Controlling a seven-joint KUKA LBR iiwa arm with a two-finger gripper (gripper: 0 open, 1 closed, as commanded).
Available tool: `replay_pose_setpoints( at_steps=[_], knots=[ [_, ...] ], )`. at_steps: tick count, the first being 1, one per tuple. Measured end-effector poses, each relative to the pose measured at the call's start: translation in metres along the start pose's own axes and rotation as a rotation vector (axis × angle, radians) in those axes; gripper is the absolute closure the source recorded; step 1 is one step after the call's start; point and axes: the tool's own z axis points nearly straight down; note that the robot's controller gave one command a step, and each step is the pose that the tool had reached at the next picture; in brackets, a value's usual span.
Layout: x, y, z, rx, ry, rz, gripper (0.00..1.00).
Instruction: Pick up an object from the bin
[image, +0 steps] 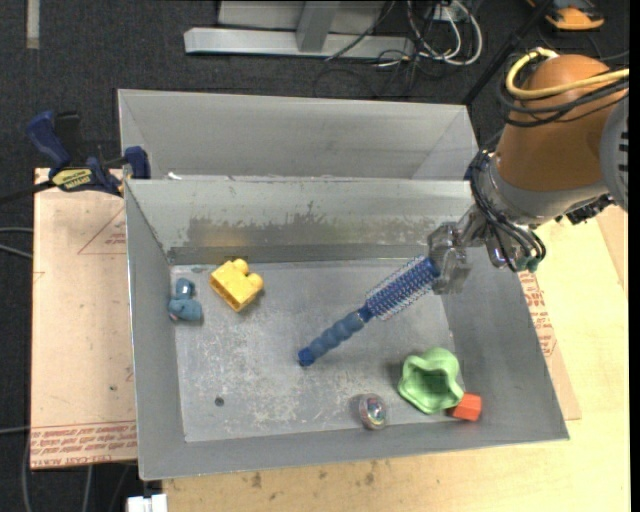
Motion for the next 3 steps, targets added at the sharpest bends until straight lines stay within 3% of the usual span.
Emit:
replay_pose_setpoints(
  at_steps=[1,2,3],
  knots=[
    [0.001,0.000,0.005,-0.001,0.008,-0.001,0.00],
    [0.070,0.027,0.104,-0.005,0.022,-0.092,0.00],
    [0.015,0.052,0.166,-0.004,0.009,-0.126,0.00]
  ],
)
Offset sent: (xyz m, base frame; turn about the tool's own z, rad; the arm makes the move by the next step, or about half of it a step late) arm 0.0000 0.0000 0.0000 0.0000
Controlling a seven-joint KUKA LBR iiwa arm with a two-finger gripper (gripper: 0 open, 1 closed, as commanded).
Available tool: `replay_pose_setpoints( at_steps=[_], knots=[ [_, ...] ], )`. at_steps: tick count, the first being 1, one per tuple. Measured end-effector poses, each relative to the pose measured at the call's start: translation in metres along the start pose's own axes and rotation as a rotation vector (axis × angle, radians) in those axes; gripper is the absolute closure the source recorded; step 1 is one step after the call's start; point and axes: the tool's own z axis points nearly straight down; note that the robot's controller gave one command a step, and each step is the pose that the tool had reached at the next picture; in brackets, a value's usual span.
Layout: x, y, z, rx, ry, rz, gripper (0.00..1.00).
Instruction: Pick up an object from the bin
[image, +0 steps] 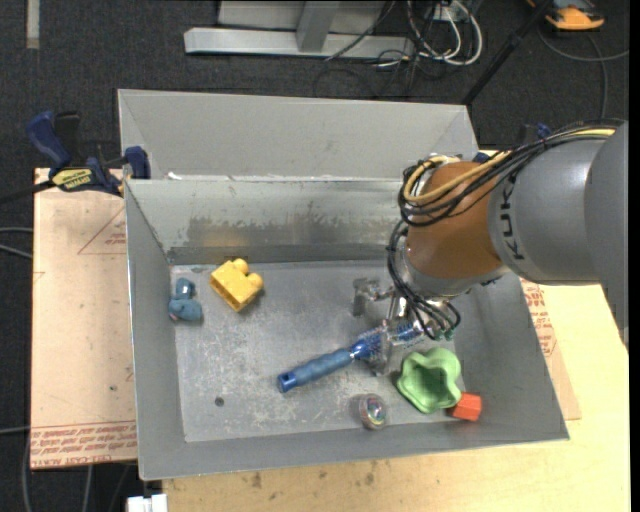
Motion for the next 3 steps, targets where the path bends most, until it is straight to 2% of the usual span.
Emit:
replay_pose_setpoints(
  at_steps=[1,2,3],
  knots=[
    [0.001,-0.001,-0.003,0.001,0.001,0.002,1.00],
    [0.001,-0.018,-0.123,0.004,-0.007,0.015,1.00],
    [0.003,-0.054,-0.210,0.005,-0.005,-0.346,1.00]
  ],
)
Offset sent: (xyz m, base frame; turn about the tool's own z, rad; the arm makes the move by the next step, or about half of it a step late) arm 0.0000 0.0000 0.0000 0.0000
